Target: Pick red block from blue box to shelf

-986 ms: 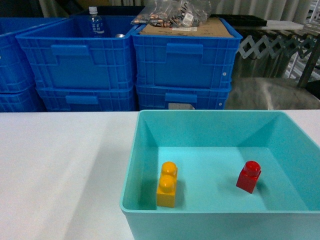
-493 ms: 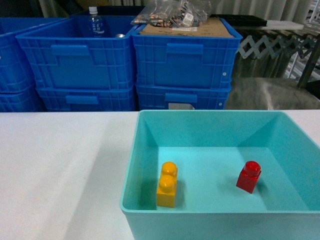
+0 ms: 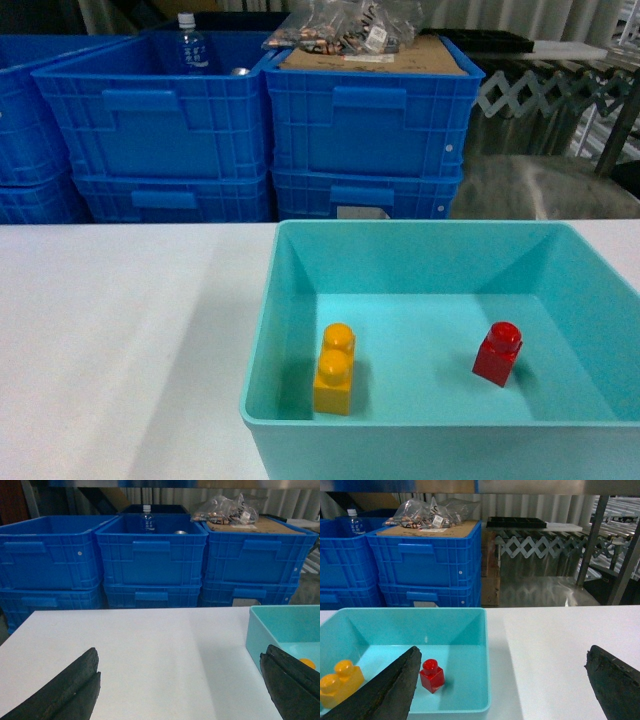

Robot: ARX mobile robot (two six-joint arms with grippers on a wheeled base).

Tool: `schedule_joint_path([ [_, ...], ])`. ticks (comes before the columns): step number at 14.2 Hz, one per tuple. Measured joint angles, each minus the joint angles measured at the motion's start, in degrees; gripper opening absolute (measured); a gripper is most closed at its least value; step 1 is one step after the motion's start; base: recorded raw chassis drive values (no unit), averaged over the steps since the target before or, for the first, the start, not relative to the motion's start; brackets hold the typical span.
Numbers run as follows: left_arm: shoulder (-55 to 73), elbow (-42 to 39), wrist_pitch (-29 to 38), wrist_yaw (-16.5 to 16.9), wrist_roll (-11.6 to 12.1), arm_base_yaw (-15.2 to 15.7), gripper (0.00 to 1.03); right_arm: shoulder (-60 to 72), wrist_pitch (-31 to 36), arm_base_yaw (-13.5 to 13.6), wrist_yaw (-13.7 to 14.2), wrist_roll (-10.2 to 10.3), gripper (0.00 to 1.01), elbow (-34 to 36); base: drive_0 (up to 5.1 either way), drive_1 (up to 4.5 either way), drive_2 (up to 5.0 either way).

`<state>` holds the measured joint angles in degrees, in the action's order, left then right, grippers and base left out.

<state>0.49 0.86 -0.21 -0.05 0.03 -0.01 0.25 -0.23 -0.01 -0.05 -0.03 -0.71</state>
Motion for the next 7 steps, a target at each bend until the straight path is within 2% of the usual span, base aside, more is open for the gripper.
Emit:
schedule_joint_path([
  [5, 0.0, 0.0, 0.0, 0.0, 0.0, 0.0, 0.98, 0.1, -0.4, -0.1, -0.4, -0.1, 0.98, 0.0, 0.0, 0.0, 0.0],
  [6, 0.0, 0.0, 0.0, 0.0, 0.0, 0.0, 0.98, 2.8, -5.8, -1.2, -6.2, -2.4, 0.98, -1.7, 0.0, 0.0, 0.0],
  [7, 0.0, 0.0, 0.0, 0.0, 0.0, 0.0, 0.98, 9.2, -5.9, 0.6, -9.1, -3.7, 0.98, -3.4, 0.0, 0.0, 0.0],
])
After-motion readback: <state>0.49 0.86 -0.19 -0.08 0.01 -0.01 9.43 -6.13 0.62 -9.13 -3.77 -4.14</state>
